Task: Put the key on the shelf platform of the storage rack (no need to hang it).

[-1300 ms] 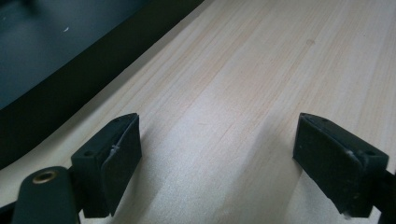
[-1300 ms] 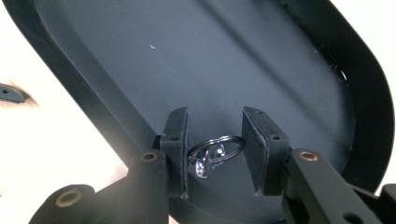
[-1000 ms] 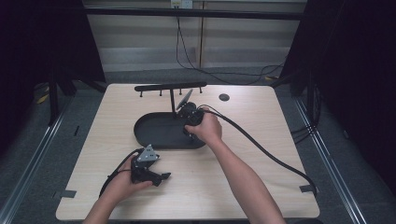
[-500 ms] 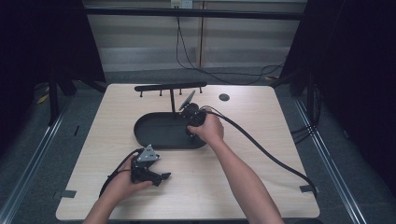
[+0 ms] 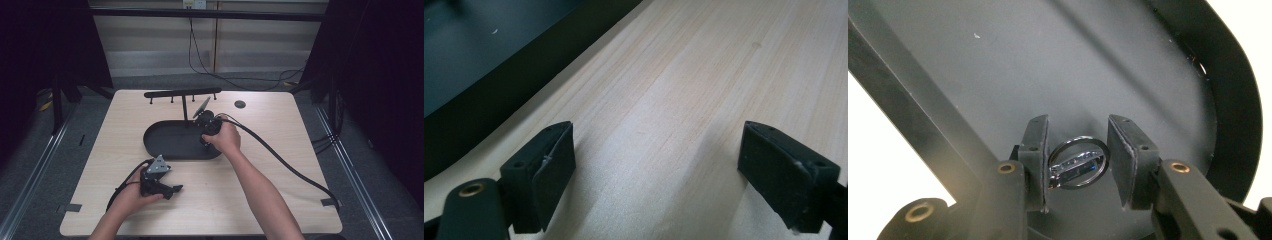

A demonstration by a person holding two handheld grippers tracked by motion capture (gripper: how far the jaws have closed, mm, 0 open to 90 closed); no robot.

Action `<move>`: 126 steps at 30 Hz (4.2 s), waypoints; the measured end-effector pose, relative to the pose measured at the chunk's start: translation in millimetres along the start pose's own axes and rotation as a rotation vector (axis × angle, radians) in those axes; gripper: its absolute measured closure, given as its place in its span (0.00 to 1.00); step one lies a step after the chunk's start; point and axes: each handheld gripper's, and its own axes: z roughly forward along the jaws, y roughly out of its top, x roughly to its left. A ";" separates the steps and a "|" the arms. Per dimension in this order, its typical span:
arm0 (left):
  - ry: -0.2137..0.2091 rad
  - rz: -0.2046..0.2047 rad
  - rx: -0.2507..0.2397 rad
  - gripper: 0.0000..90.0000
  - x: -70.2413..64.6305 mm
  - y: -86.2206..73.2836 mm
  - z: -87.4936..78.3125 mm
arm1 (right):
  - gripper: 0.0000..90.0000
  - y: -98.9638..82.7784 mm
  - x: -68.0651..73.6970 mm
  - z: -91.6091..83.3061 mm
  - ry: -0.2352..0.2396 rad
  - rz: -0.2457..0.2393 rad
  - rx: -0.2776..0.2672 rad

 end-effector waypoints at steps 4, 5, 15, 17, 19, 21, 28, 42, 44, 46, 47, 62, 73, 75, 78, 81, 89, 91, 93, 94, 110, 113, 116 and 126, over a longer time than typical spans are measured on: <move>-0.001 0.001 0.002 0.17 0.0 0.0 0.0 | 0.69 -1.5 -1.1 0.3 -0.002 0.004 0.002; -0.001 0.001 0.002 0.17 0.0 0.0 0.0 | 0.69 -1.5 -1.1 0.3 -0.002 0.004 0.002; -0.001 0.001 0.003 0.17 0.0 0.0 -0.1 | 0.62 -4.2 -3.0 0.7 -0.005 0.003 -0.001; -0.001 -0.003 0.000 0.17 -0.2 0.0 0.1 | 0.59 -4.4 -3.3 -1.1 -0.006 0.002 0.002; -0.002 -0.003 0.000 0.17 -0.2 -0.1 0.1 | 0.57 -4.7 -2.4 -2.1 -0.006 0.004 -0.005; -0.002 -0.003 0.000 0.17 -0.2 -0.1 0.1 | 0.56 -4.8 -1.6 -2.5 0.000 0.007 -0.005; -0.001 -0.003 0.000 0.17 -0.2 0.0 0.0 | 0.47 -5.4 1.0 -6.7 -0.007 0.000 -0.014; -0.001 0.001 0.002 0.17 0.0 0.0 -0.1 | 0.35 -15.2 2.6 -24.6 0.021 0.004 -0.047; 0.000 0.001 0.007 0.17 -0.1 0.1 -0.4 | 0.34 -18.3 1.8 -27.6 0.022 0.000 -0.052; 0.000 0.003 0.005 0.17 0.1 0.1 -0.3 | 0.34 -20.6 1.8 -31.5 0.025 0.002 -0.059; 0.000 0.003 0.005 0.17 0.1 0.1 -0.3 | 0.34 -20.6 1.8 -31.5 0.025 0.002 -0.059; -0.001 0.003 0.005 0.17 0.2 0.1 -0.3 | 0.31 -40.8 -7.7 -55.4 0.030 0.014 -0.074; -0.002 0.003 0.005 0.17 0.1 0.1 -0.3 | 0.30 -53.3 -9.1 -64.4 0.035 0.002 -0.086; -0.006 0.002 0.005 0.17 0.3 0.1 -0.4 | 0.29 -57.9 -9.1 -67.2 0.032 0.000 -0.087; -0.006 0.003 0.005 0.17 0.3 0.1 -0.4 | 0.29 -63.3 -9.9 -69.8 0.036 0.004 -0.091; -0.005 0.003 0.005 0.17 0.3 0.1 -0.3 | 0.29 -68.4 -11.5 -70.5 0.034 -0.001 -0.094; -0.001 0.003 0.004 0.17 0.2 0.0 -0.2 | 0.29 -81.7 -14.4 -73.5 0.040 0.003 -0.097; -0.001 0.003 0.004 0.17 0.2 0.0 -0.2 | 0.29 -83.3 -14.8 -73.8 0.040 -0.001 -0.099; -0.001 0.003 0.004 0.17 0.2 0.0 -0.2 | 0.29 -86.0 -15.1 -74.3 0.042 0.003 -0.097; -0.001 0.002 0.003 0.17 0.1 0.0 -0.2 | 0.29 -87.5 -15.7 -74.4 0.045 -0.004 -0.096; -0.001 0.006 0.006 0.17 0.3 0.1 -0.3 | 0.25 -100.6 -9.9 -78.2 0.064 -0.049 -0.068; -0.001 0.006 0.007 0.17 0.3 0.1 -0.3 | 0.25 -102.8 -10.0 -79.2 0.058 -0.064 -0.061; -0.001 0.006 0.006 0.17 0.3 0.1 -0.3 | 0.24 -105.7 -10.8 -80.2 0.069 -0.057 -0.050; -0.001 0.006 0.006 0.17 0.3 0.1 -0.3 | 0.22 -120.5 -21.2 -81.0 0.059 -0.042 -0.038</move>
